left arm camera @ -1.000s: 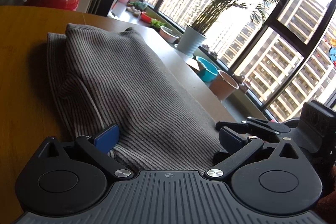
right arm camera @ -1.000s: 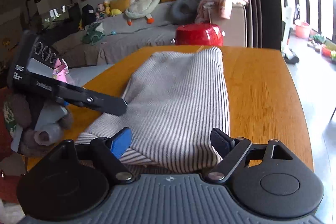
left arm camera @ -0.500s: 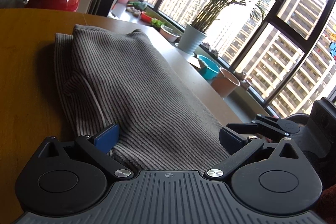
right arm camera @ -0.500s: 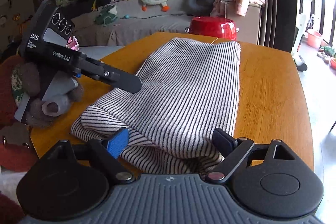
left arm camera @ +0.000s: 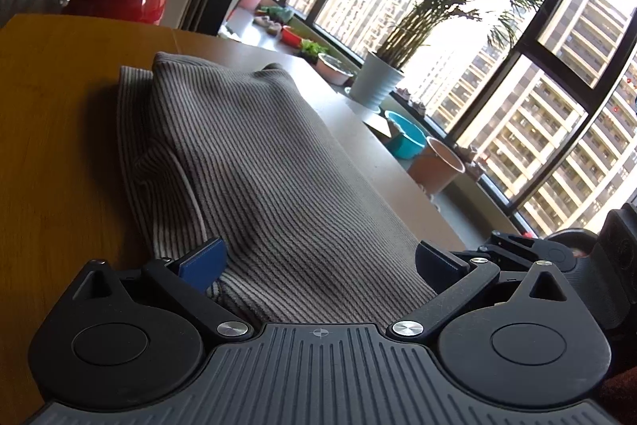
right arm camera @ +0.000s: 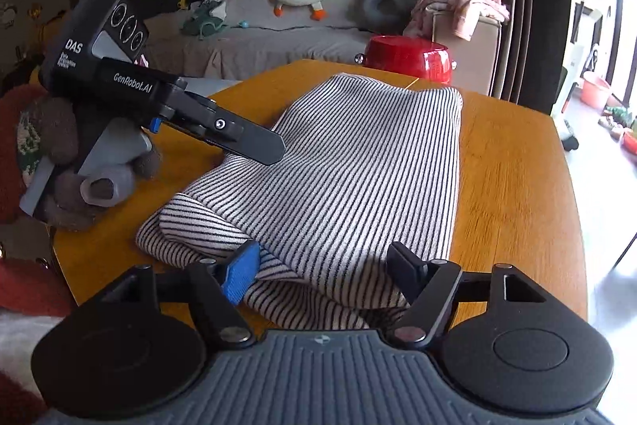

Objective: Fold clothes

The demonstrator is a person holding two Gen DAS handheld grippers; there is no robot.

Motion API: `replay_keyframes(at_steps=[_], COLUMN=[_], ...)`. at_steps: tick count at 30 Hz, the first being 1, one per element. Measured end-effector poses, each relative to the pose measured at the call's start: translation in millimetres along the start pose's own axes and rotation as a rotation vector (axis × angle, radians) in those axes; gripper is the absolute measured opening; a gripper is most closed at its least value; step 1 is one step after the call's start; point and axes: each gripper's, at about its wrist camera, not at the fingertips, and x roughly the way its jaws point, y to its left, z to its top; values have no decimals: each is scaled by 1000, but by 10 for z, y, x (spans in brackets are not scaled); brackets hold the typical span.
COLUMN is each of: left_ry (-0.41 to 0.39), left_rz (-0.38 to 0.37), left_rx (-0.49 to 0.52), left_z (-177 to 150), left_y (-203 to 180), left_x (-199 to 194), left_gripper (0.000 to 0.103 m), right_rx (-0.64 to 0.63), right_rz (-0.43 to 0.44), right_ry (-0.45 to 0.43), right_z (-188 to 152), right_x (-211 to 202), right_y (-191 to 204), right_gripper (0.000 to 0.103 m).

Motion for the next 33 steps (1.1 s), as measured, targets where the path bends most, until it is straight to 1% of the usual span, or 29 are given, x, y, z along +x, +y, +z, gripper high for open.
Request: replay_keyframes(at_steps=[1,2,3,4,7,9,10,11,12,13,14,15,17,18,19,20,22,24,26,29,33], left_ry=[-17,-42,-68,-89,-127,-141,-142,-139,-135,-129,-124,-117,-99,-89,-77,-66,-39,-9,15,31,22], left_rz=[45,89,127,153,199,227,238,245,251,253,251,242,210,191,173,160,157,177,206,228,198], left_rx=[39,84,126,154,203,224,233,244,257,273,291,314,367,399,435,477,599,724,824,927,1026], left_z=[38,68,92,103,100,61,41,21,-2,-29,-60,-97,-172,-217,-258,-306,-441,-568,-671,-747,-804], left_y=[-42,-83,-118,-137,-166,-169,-173,-180,-187,-197,-208,-222,-258,-289,-332,-384,-522,-639,-707,-763,-858], left_x=[-66,-146,-242,-327,-521,-603,-633,-657,-680,-701,-724,-750,-795,-802,-800,-792,-720,-576,-406,-196,-33], left_gripper=[103,103,103,103,103,103,103,103,103,103,103,103,103,103,103,103,103,103,103,103,103], right_rx=[-49,-97,-146,-195,-350,-453,-498,-541,-546,-480,-408,-262,-10,66,139,154,156,181,213,240,269], right_rz=[4,8,12,17,77,93,85,76,66,69,74,102,190,217,242,257,265,278,295,314,339], right_ry=[-7,-14,-21,-27,-6,20,29,35,22,41,59,74,89,93,96,96,93,94,97,96,94], right_z=[44,88,132,173,164,90,47,6,-18,28,78,162,288,305,320,304,283,278,275,253,283], right_x=[-37,-74,-112,-146,-84,15,72,127,162,203,243,290,328,334,339,339,335,325,323,320,387], right_y=[72,143,215,288,584,770,831,889,905,842,773,594,241,127,17,-20,-36,-61,-116,-179,-255], right_gripper=[73,79,89,91,91,91,91,88,84,81,70,66,62,59,59,59,59,60,60,60,60])
